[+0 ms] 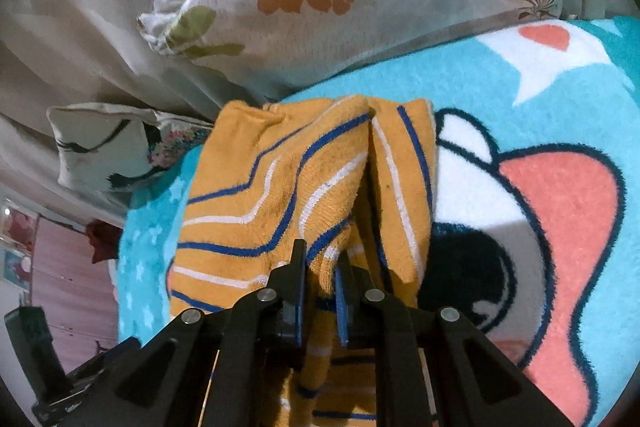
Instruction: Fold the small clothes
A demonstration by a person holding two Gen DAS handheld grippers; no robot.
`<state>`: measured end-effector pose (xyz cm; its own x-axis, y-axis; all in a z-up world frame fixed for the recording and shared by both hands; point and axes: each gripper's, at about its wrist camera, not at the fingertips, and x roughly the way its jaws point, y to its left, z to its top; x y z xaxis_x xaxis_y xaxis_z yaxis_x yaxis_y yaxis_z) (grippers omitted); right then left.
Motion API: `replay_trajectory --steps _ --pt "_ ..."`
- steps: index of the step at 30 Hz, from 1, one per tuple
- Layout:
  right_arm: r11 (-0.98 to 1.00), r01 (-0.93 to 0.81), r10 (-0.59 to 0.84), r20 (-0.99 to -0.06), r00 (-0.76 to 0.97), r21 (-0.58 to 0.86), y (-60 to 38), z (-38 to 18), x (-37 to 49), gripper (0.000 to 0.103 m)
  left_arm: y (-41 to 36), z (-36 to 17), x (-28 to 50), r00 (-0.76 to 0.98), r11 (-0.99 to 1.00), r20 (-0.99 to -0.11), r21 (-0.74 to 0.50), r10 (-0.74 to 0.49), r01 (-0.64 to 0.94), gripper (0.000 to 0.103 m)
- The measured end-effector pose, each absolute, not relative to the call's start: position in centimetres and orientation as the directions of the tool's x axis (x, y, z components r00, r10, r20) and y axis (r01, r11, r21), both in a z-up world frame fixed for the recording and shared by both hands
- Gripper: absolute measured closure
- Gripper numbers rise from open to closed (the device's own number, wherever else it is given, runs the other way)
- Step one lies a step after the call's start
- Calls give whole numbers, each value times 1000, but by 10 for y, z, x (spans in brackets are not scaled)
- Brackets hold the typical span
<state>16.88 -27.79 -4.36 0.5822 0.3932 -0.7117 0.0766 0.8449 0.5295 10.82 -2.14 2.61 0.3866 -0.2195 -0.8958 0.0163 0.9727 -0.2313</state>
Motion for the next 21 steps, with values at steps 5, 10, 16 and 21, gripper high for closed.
replay_trajectory --steps 5,10,16,21 --pt "857 105 351 -720 599 505 -302 -41 156 92 -62 2 128 317 968 -915 -233 -250 91 28" --pt "864 162 312 -760 570 477 -316 -63 150 92 -93 -38 125 223 972 -949 -197 -221 124 28" --pt "883 184 275 -793 544 433 -316 -78 155 90 -90 -38 121 219 972 -949 -208 -228 111 28" --pt "892 198 247 -806 539 406 -323 -87 161 76 -74 -19 105 249 976 -945 -192 -211 100 28"
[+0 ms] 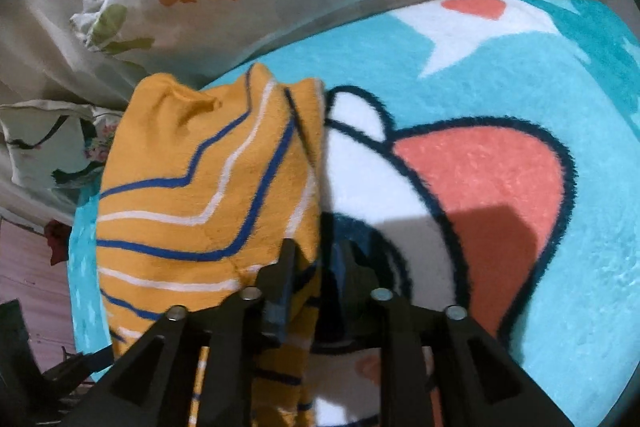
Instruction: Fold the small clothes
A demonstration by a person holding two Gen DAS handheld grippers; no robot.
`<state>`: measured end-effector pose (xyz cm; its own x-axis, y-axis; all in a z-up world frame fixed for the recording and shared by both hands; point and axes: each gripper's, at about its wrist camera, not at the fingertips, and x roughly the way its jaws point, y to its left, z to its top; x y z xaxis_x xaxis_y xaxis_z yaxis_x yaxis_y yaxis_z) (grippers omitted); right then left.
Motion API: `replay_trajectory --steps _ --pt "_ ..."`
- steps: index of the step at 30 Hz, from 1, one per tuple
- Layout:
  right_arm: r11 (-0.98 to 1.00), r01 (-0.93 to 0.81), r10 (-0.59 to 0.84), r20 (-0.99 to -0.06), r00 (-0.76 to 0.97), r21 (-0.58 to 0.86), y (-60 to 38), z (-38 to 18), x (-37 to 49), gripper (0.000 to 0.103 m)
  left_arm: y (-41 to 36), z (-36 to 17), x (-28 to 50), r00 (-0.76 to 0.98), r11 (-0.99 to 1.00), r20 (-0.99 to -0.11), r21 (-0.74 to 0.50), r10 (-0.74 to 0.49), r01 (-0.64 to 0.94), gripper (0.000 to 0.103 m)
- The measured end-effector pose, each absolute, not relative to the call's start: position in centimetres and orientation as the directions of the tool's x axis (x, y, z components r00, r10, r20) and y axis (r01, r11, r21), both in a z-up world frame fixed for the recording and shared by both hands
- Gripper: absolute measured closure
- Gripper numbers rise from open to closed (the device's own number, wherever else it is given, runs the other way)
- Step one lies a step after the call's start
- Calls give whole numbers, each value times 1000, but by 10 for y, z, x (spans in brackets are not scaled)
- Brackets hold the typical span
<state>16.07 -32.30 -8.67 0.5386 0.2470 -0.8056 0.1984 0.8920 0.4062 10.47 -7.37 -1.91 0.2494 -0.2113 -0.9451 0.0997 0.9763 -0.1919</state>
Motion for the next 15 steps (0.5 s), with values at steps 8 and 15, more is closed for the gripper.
replay_trajectory --steps 8,15 --pt "838 230 306 -775 553 495 -344 -87 151 57 -52 22 74 363 998 -930 -57 -64 32 28" --pt "786 299 286 -747 601 541 -378 -72 122 56 -43 30 59 401 999 -915 53 49 -2 28"
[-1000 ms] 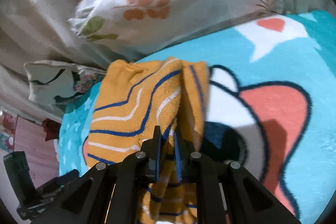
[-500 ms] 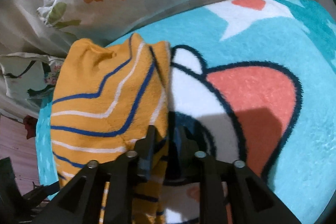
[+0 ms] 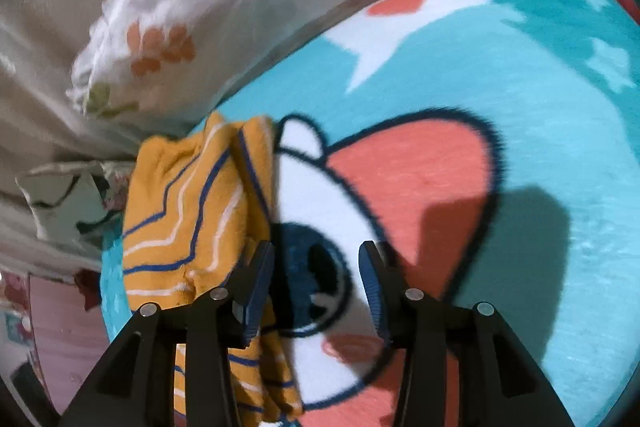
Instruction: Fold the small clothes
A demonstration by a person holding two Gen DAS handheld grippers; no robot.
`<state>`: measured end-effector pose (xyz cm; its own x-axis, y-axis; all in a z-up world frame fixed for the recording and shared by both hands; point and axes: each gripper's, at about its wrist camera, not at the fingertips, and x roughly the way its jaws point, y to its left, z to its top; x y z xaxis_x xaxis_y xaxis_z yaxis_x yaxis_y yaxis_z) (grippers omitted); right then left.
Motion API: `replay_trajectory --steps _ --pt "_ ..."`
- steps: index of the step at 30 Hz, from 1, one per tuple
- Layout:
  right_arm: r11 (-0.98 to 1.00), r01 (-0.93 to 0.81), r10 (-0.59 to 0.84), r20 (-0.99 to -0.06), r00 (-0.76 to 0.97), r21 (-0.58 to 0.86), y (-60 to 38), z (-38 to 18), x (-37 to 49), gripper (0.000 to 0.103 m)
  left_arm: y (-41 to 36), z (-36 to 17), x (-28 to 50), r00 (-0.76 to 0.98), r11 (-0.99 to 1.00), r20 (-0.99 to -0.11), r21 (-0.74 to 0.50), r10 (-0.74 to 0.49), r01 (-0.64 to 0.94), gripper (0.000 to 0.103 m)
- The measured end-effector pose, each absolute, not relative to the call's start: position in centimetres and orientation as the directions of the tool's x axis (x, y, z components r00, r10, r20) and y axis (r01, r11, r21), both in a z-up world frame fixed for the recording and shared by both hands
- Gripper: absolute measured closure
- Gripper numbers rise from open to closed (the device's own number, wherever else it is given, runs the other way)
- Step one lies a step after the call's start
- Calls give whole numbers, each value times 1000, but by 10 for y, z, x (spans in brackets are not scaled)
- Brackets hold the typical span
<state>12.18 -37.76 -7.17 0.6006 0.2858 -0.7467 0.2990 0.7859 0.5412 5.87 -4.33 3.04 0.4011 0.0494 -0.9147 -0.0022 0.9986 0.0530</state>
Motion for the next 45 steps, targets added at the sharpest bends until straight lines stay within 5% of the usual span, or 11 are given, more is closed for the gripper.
replay_trajectory --steps 10,18,24,27,32,39,43,45 --pt "847 158 289 -690 664 507 -327 -23 98 52 -55 22 48 386 997 -920 77 64 18 28" --pt "883 126 312 -765 564 453 -292 -50 96 52 -57 25 47 394 999 -919 41 25 32 28" --pt "855 184 312 -765 564 484 -317 -62 88 49 -28 27 79 431 997 -899 -68 -76 34 26" --pt "837 193 317 -742 591 511 -326 -55 90 35 -18 24 113 423 991 -896 -123 -134 54 24" --pt "820 209 329 -738 589 532 -328 -53 119 31 -10 5 176 380 937 -857 -325 -348 125 20" --pt "730 183 465 -675 572 658 -321 -74 166 29 -33 -37 229 202 815 -791 -541 -577 210 19" --pt "644 162 527 -587 615 748 -319 -91 179 19 -56 -57 242 91 754 -755 -626 -650 199 19" --pt "581 167 569 -544 616 797 -315 -96 184 25 -60 -55 240 93 747 -746 -636 -659 194 25"
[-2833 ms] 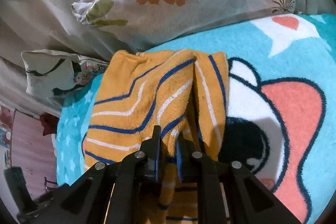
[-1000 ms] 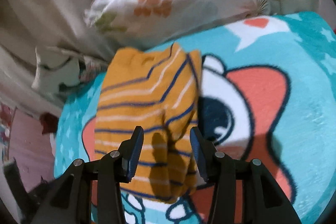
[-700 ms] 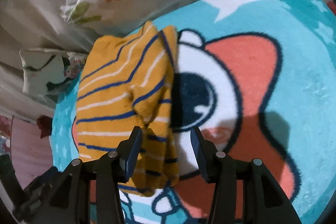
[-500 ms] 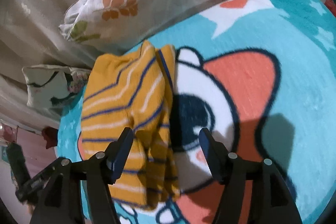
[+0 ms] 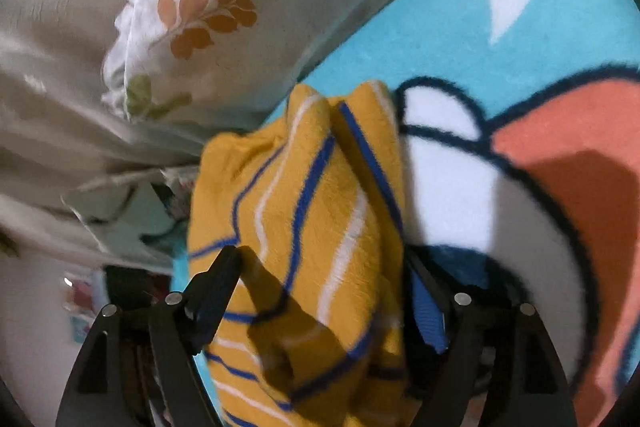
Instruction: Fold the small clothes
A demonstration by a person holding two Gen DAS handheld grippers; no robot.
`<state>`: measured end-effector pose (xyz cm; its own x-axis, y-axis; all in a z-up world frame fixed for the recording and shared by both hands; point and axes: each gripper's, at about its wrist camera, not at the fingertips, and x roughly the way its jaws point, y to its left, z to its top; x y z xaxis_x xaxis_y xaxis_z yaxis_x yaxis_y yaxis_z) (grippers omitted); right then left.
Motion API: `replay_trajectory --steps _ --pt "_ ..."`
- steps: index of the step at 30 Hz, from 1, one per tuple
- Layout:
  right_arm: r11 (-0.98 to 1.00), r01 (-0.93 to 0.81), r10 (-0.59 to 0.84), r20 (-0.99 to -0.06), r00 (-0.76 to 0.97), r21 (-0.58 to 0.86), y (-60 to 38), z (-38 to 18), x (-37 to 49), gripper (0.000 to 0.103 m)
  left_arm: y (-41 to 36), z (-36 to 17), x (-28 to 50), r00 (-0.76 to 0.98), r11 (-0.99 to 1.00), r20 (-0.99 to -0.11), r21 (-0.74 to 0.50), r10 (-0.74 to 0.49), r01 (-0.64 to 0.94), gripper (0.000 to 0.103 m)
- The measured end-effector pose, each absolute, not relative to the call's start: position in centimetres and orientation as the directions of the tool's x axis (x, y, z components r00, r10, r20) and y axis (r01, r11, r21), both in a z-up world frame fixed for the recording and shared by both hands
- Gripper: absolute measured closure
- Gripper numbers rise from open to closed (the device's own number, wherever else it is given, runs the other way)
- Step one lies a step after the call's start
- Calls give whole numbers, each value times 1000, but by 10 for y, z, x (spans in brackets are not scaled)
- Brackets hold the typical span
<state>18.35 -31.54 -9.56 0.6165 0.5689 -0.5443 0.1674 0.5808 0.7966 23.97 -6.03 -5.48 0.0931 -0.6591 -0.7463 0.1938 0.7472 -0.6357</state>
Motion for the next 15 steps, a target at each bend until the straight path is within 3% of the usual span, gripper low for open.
replay_trajectory --steps 1,2,4,9,11,13,15 --pt "538 179 614 -528 586 824 -310 -101 189 44 -59 -50 238 94 740 -739 -643 -667 197 36" --pt "528 186 624 -527 578 829 -306 -102 192 46 -57 -43 236 95 731 -729 -653 -677 199 46" --pt "553 168 611 -534 585 816 -296 -90 194 51 -47 -27 235 101 718 -715 -667 -692 200 52" --pt "550 59 641 -466 610 833 -272 -56 195 54 -33 2 232 177 787 -770 -576 -613 220 48" --pt "582 58 631 -495 597 811 -266 -58 197 53 -36 -7 234 170 845 -833 -493 -527 208 44" --pt "657 138 559 -602 570 741 -265 -73 199 52 -38 -19 231 163 894 -887 -399 -433 202 43" --pt "649 191 536 -621 572 736 -275 -82 195 51 -32 -14 223 186 890 -877 -406 -444 210 41"
